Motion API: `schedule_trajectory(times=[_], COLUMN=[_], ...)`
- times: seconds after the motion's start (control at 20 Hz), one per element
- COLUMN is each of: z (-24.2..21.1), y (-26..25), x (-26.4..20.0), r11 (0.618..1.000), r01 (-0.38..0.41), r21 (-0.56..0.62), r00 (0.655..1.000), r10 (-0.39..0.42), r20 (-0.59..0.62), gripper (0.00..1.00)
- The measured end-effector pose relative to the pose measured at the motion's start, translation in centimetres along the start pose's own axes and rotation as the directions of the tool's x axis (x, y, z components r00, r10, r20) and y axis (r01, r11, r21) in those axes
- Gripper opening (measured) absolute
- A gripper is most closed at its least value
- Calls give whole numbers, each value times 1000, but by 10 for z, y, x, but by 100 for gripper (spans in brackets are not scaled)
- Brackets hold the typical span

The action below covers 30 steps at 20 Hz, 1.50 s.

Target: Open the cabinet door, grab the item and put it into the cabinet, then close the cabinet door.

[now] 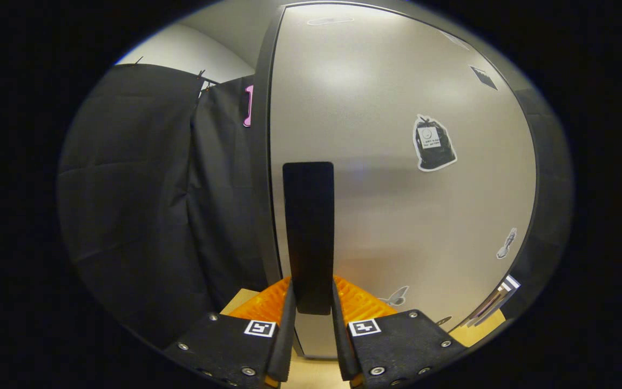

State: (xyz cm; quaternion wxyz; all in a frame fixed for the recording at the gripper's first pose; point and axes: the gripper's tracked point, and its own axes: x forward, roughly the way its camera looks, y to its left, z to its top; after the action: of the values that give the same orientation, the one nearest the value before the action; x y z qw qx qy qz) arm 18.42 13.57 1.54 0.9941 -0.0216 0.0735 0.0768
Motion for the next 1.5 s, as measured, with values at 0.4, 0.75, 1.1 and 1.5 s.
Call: schedule_trajectory(times=[0.4,0.75,1.1,1.5], z=[-2,-5,-11,-15], y=[1,-2,-13,-27], x=[-9,-29,-43,-57], r11=[997,985,968,925], r01=[-74,-171,-251,-379], r21=[-15,-32,-3,5], r00=[997,985,968,925], r10=[74,171,251,379], r20=[3,2,-15,-23], gripper=[31,31,31,31])
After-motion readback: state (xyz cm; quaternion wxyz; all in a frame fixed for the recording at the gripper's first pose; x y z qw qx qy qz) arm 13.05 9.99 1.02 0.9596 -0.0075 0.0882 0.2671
